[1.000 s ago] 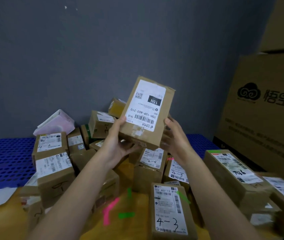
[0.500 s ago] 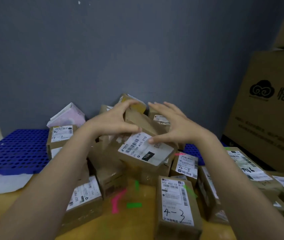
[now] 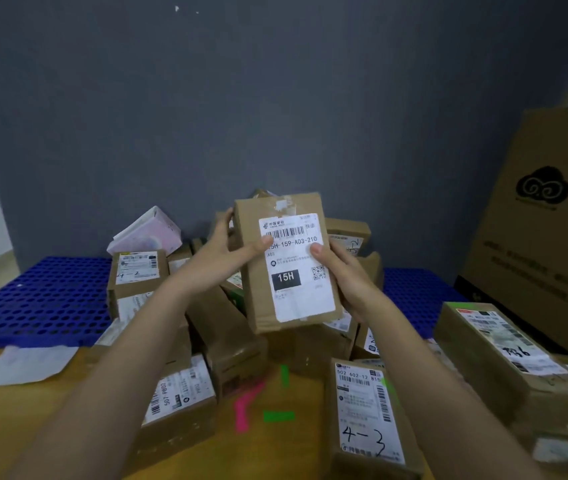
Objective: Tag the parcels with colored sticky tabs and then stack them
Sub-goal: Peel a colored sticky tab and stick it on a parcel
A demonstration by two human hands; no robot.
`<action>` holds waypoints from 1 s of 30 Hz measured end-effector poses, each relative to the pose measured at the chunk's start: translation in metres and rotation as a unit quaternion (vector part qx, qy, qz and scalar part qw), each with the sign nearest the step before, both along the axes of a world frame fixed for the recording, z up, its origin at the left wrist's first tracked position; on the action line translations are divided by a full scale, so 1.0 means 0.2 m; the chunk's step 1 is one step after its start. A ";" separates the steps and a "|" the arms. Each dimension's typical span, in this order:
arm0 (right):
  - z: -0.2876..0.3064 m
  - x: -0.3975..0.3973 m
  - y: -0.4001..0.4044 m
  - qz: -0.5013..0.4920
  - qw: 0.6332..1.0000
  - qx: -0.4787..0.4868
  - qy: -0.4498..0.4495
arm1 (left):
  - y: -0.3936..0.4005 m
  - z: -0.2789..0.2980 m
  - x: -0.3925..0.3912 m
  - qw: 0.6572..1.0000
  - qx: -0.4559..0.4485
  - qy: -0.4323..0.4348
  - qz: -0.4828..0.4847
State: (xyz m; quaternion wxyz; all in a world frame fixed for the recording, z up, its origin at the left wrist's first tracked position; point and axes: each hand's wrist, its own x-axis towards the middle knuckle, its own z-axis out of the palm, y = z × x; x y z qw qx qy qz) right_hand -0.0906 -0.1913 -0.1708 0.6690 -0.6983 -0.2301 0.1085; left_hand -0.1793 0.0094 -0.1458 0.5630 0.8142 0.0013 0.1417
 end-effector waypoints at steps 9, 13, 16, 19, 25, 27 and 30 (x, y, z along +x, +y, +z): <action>-0.08 0.08 -0.03 -0.036 0.988 -0.137 -0.061 | 0.07 -0.09 0.08 0.985 -0.147 -0.051 0.072; -0.16 0.10 -0.08 -0.037 0.842 -0.522 -0.136 | 0.11 -0.12 0.12 0.983 -0.144 -0.047 0.101; -0.23 0.09 -0.03 -0.048 0.794 -0.605 -0.028 | 0.09 -0.15 0.12 0.982 -0.144 -0.035 0.115; -0.31 0.11 0.03 -0.090 0.782 -0.616 -0.040 | 0.07 -0.18 0.13 0.984 -0.134 -0.025 0.117; -0.22 0.16 -0.04 -0.154 0.868 -0.467 -0.073 | 0.13 -0.23 0.14 0.975 -0.159 -0.031 0.150; -0.13 0.18 -0.11 -0.190 0.886 -0.410 -0.108 | 0.14 -0.22 0.16 0.973 -0.166 -0.037 0.156; -0.01 0.25 -0.13 -0.246 0.866 -0.384 -0.203 | 0.11 -0.20 0.22 0.973 -0.171 -0.041 0.147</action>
